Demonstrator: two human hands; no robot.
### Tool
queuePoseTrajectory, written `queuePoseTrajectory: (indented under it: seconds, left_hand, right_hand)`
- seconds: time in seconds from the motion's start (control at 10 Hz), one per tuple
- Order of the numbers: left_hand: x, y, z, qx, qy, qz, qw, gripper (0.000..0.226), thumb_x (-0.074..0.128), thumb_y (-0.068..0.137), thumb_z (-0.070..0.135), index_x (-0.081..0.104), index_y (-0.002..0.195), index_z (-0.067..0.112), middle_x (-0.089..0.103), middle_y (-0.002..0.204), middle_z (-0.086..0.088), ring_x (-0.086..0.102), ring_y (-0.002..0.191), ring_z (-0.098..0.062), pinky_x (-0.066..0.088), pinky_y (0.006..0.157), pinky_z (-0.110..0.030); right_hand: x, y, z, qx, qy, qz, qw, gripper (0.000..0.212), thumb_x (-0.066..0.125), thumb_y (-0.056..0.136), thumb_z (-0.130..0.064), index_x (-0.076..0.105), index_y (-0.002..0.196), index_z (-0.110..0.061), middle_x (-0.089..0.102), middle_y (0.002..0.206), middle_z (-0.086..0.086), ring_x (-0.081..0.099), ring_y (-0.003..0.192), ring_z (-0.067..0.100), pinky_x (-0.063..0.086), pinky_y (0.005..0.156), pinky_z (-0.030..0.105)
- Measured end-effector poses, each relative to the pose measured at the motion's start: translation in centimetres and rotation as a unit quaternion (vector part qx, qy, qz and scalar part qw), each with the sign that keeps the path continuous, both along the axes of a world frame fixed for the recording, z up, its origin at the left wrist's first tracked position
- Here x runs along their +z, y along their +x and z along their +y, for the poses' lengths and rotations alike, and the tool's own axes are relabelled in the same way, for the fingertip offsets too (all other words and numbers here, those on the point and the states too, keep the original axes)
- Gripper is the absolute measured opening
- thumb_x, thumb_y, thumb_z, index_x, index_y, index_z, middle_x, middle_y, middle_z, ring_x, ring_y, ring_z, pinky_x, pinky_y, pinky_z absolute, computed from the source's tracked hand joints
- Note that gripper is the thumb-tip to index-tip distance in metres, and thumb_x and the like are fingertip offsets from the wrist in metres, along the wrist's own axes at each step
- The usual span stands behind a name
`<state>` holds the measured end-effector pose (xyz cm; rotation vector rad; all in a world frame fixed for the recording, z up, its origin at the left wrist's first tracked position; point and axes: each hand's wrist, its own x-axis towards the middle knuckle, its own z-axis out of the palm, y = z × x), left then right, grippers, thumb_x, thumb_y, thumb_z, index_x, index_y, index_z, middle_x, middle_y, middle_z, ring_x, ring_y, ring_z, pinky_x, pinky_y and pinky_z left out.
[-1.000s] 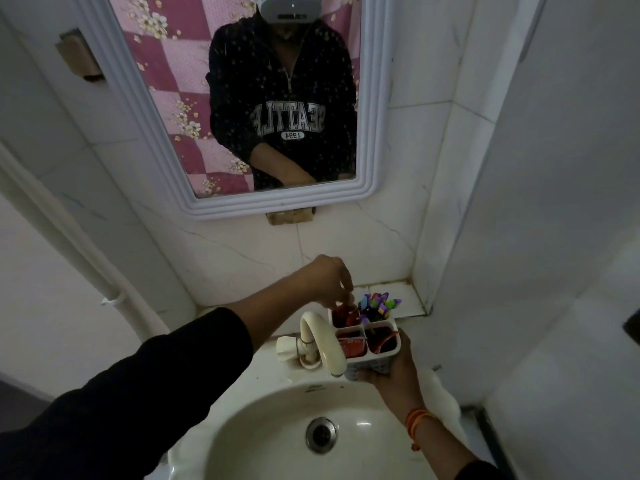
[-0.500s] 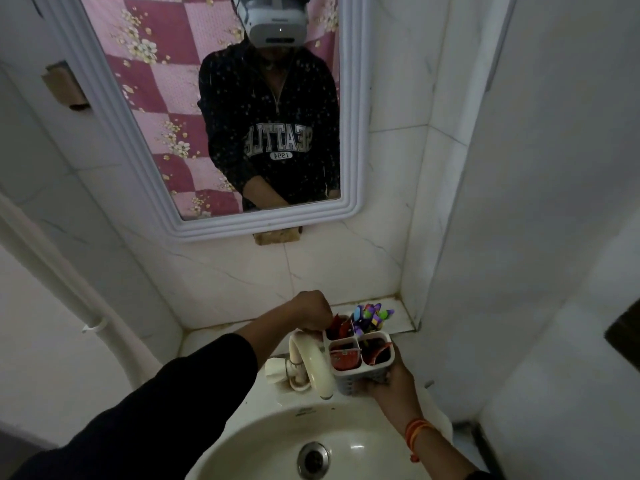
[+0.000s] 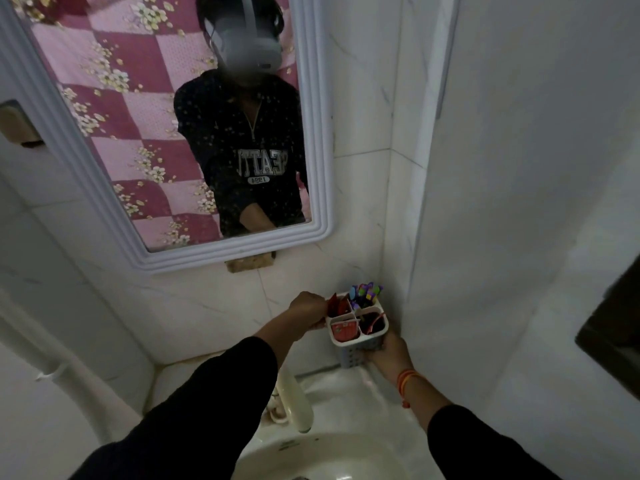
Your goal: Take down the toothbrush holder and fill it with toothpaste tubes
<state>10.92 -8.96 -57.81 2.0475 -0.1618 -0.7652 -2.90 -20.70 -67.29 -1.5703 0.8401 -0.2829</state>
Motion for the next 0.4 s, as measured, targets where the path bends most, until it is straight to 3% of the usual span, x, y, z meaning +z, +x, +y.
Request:
queuePoseTrajectory:
  seconds: [0.1, 0.2, 0.3, 0.4]
  left_hand:
    - [-1.4, 0.6, -0.2, 0.013, -0.027, 0.006, 1.000, 0.026, 0.063, 0.086, 0.007, 0.074, 0.101, -0.011, 0.069, 0.084, -0.018, 0.066, 0.073, -0.025, 0.061, 0.084, -0.037]
    - [-1.2, 0.1, -0.1, 0.018, -0.030, -0.006, 0.999, 0.023, 0.062, 0.087, 0.006, 0.075, 0.100, -0.008, 0.071, 0.091, -0.019, 0.068, 0.080, -0.027, 0.061, 0.091, -0.046]
    - [-0.6, -0.9, 0.7, -0.017, 0.029, -0.067, 0.997, 0.017, 0.056, 0.092, 0.005, 0.069, 0.082, 0.010, 0.069, 0.097, -0.015, 0.070, 0.090, -0.029, 0.060, 0.091, -0.040]
    - [0.4, -1.5, 2.3, -0.054, 0.089, -0.159, 0.982, 0.026, 0.058, 0.091, 0.013, 0.074, 0.112, 0.012, 0.069, 0.125, -0.011, 0.066, 0.114, -0.028, 0.054, 0.093, -0.028]
  right_hand:
    - [-0.7, 0.8, -0.5, -0.015, 0.007, 0.005, 1.000, 0.062, 0.085, 0.081, -0.009, 0.055, 0.135, -0.006, 0.067, 0.124, 0.016, 0.064, 0.115, 0.032, 0.048, 0.086, 0.028]
    - [-0.3, 1.0, -0.3, -0.016, -0.013, 0.007, 1.000, 0.066, 0.085, 0.080, -0.010, 0.053, 0.138, -0.008, 0.066, 0.127, 0.015, 0.063, 0.116, 0.031, 0.049, 0.089, 0.028]
    - [-0.2, 0.2, 0.6, -0.029, -0.062, -0.012, 0.998, 0.070, 0.080, 0.077, 0.005, 0.052, 0.141, -0.006, 0.063, 0.133, 0.016, 0.059, 0.123, 0.032, 0.047, 0.100, 0.033]
    - [-1.7, -1.0, 2.0, -0.070, -0.087, -0.013, 0.994, 0.067, 0.082, 0.072, 0.000, 0.057, 0.134, -0.008, 0.060, 0.129, 0.017, 0.061, 0.118, 0.036, 0.054, 0.101, 0.042]
